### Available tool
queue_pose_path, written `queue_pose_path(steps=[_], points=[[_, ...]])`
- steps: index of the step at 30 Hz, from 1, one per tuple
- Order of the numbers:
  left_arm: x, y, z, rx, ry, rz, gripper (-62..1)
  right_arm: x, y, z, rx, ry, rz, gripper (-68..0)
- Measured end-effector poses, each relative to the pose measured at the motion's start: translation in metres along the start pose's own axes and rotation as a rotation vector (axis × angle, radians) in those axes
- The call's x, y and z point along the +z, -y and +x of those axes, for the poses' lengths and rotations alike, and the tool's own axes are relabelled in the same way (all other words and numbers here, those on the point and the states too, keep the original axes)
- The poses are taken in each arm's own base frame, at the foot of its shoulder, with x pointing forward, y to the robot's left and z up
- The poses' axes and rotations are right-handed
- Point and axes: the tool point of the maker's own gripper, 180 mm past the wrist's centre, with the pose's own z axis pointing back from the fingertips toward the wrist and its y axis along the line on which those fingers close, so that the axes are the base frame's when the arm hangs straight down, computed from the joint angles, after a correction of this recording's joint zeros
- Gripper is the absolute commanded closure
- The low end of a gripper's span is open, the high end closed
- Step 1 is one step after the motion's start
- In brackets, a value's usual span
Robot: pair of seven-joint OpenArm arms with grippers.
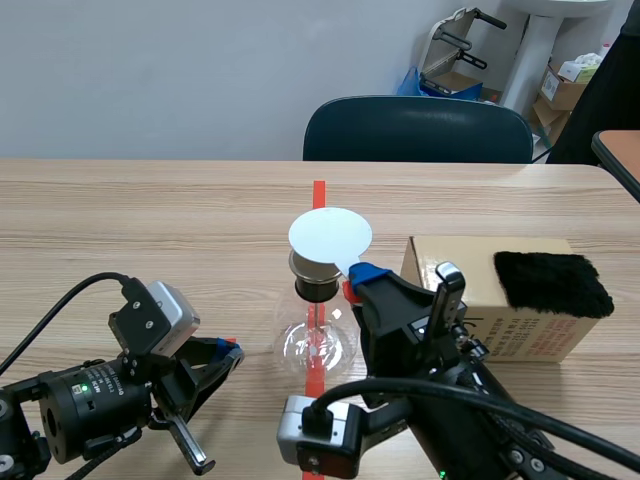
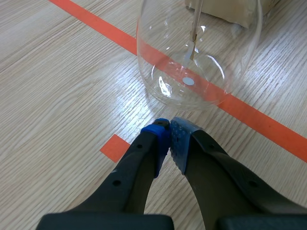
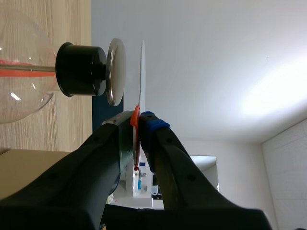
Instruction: Do the electroscope experiment
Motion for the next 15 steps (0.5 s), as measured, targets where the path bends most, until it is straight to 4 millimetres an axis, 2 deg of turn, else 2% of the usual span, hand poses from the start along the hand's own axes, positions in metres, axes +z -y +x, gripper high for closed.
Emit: queue_pose_path(steps=[8, 15], points=[[0.0000, 0.0000, 0.0000, 0.000, 0.000, 0.000, -4.0, 0.0003, -0.0007, 0.0103, 0.006, 0.057, 0.003, -0.4], [0.0000, 0.0000, 0.0000, 0.000, 0.000, 0.000, -4.1, 0.0004, -0.0008, 0.0115, 0.006, 0.064, 0.004, -0.4]])
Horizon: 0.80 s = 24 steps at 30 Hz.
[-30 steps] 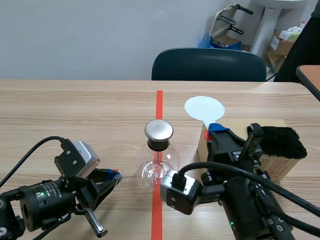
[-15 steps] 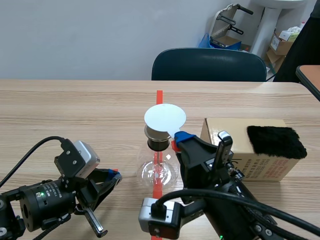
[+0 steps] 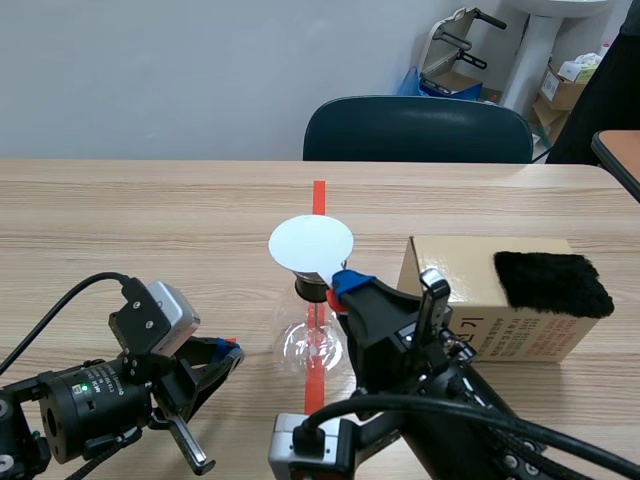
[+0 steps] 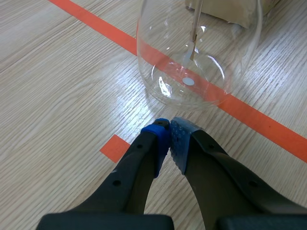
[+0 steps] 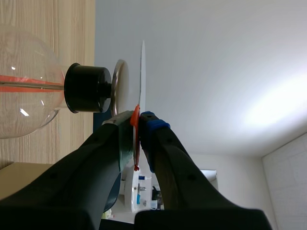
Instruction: Do the electroscope experiment
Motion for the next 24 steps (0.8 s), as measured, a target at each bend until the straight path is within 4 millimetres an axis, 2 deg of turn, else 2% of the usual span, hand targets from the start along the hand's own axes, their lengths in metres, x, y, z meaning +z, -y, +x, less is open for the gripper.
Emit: queue_pose_path(steps=[7, 14, 24], points=[[0.000, 0.000, 0.000, 0.000, 0.000, 0.000, -4.1, 0.000, 0.000, -0.005, 0.000, -0.030, 0.000, -0.4], [0.000, 0.000, 0.000, 0.000, 0.000, 0.000, -4.0, 0.003, 0.000, -0.034, 0.000, -0.188, 0.001, -0.4], [0.000, 0.000, 0.000, 0.000, 0.000, 0.000, -4.0, 0.019, 0.000, -0.080, -0.003, -0.458, 0.001, -0.4]])
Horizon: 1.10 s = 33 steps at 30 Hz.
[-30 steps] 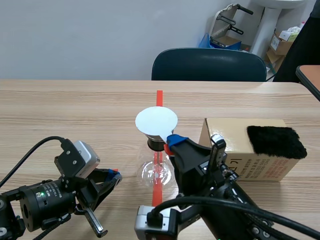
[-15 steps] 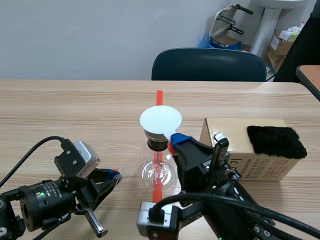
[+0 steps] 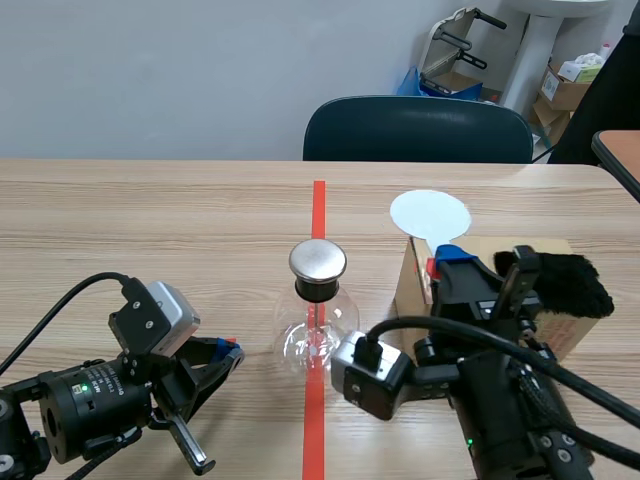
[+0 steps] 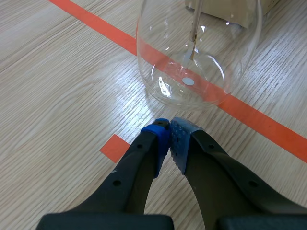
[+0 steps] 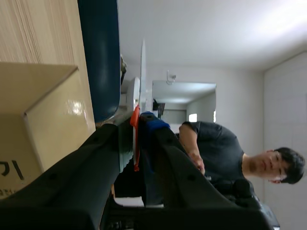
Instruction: Do the electroscope experiment
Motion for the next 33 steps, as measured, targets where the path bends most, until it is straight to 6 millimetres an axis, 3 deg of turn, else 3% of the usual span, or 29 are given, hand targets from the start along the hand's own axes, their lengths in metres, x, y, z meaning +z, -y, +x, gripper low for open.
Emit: queue_pose_path(steps=[7, 33], points=[[0.000, 0.000, 0.000, 0.000, 0.000, 0.000, -4.0, 0.001, 0.000, -0.014, 0.000, -0.076, 0.000, -0.4], [0.000, 0.000, 0.000, 0.000, 0.000, 0.000, -4.0, 0.000, 0.000, -0.013, 0.000, -0.073, 0.000, -0.4]])
